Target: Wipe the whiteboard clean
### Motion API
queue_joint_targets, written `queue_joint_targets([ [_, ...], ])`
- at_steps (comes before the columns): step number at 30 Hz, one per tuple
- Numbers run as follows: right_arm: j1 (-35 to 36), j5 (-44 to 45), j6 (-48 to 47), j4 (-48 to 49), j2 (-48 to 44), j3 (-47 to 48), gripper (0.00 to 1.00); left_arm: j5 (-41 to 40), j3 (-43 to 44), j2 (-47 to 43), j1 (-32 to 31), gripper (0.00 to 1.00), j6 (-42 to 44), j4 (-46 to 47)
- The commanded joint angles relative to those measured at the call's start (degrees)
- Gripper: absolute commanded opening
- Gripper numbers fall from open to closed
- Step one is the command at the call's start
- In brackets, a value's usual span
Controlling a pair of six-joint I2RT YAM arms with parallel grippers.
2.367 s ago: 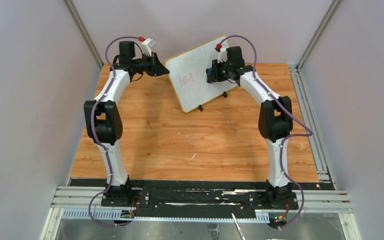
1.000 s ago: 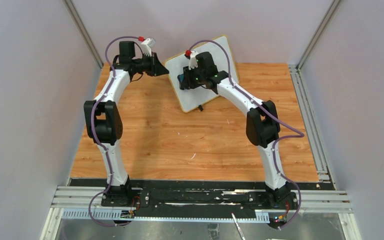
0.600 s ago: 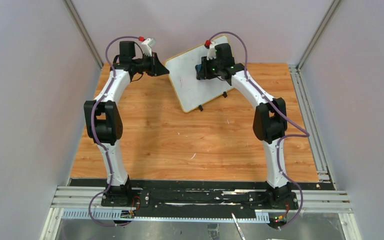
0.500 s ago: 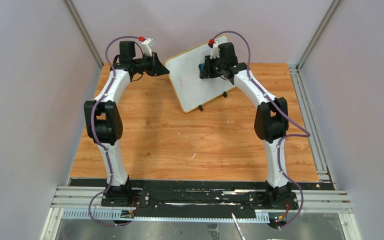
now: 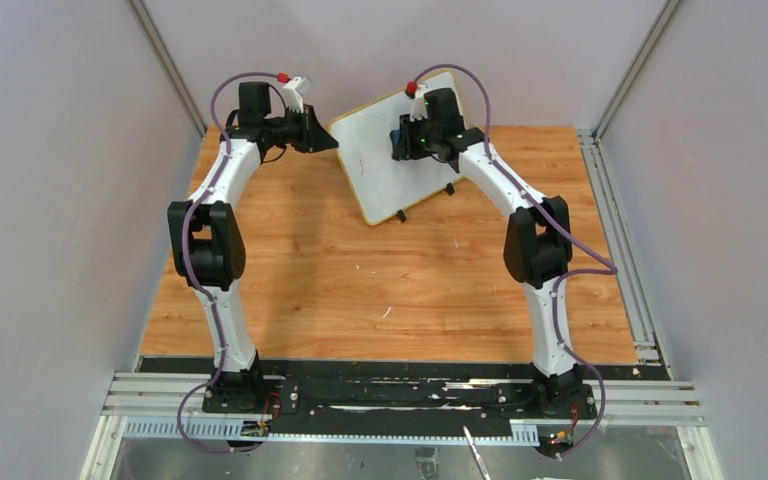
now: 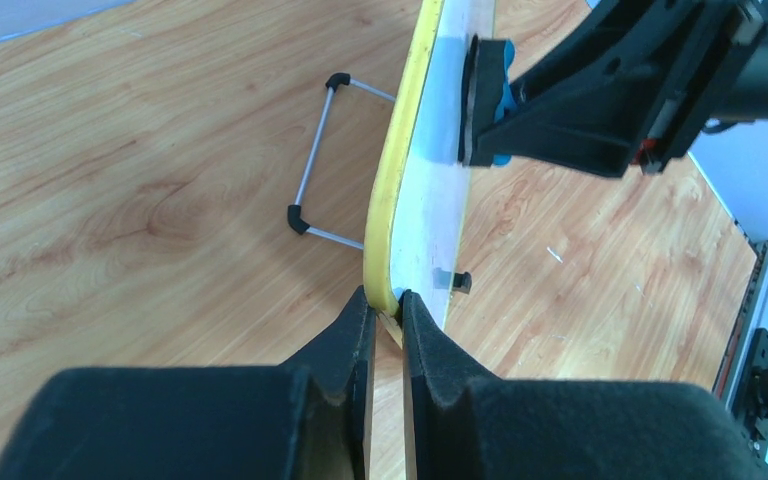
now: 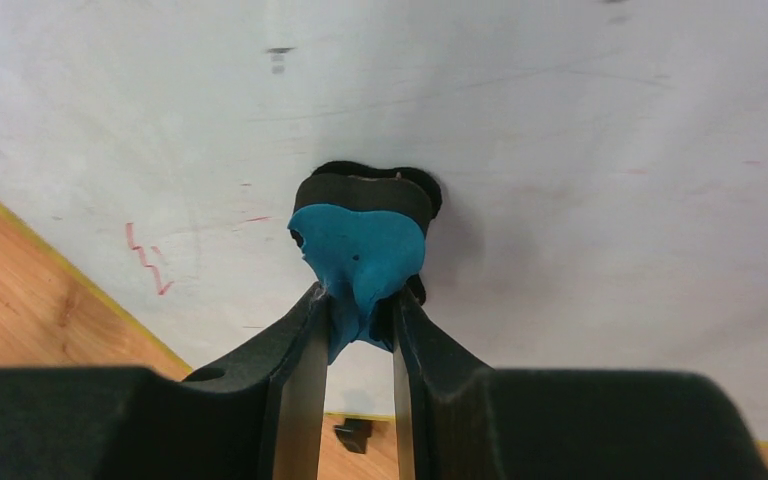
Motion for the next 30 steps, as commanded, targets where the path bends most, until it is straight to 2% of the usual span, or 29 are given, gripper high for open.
queue_joint_targets([
  [1, 6.9, -1.4, 1.3, 2.7, 0.6, 0.0, 0.01, 1.3, -0.6, -0.4, -1.6, 0.0, 3.3, -4.1],
  [10, 11.4, -1.9, 3.0, 4.6, 0.0, -2.4, 0.01, 1.3, -0.5, -0.4, -1.8, 0.0, 3.2, -4.1],
  [17, 11.4, -0.5, 1.5, 4.5, -0.8, -4.8, 0.01, 1.3, -0.5, -0.4, -1.8, 0.0, 3.1, -4.0],
  [30, 5.5, -0.2, -0.9, -0.8, 3.2, 6.1, 0.01, 1.2, -0.7, -0.9, -1.9, 0.0, 3.5, -4.3],
])
